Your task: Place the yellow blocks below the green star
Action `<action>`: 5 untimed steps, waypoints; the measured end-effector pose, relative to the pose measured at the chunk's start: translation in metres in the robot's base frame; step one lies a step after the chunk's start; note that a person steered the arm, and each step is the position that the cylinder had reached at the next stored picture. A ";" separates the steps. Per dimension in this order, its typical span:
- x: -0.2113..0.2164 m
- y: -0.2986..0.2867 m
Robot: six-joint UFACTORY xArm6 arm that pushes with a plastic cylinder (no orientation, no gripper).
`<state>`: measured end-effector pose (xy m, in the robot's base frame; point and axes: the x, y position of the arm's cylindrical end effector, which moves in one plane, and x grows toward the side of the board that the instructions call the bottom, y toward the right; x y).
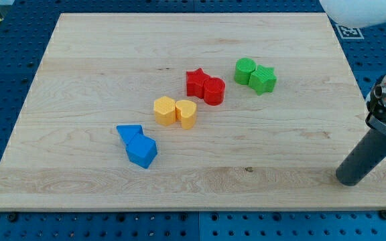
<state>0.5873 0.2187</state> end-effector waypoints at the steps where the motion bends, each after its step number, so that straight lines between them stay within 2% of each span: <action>1: 0.000 0.000; 2: -0.001 0.000; 4: -0.053 -0.024; 5: -0.053 -0.025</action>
<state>0.5344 0.1938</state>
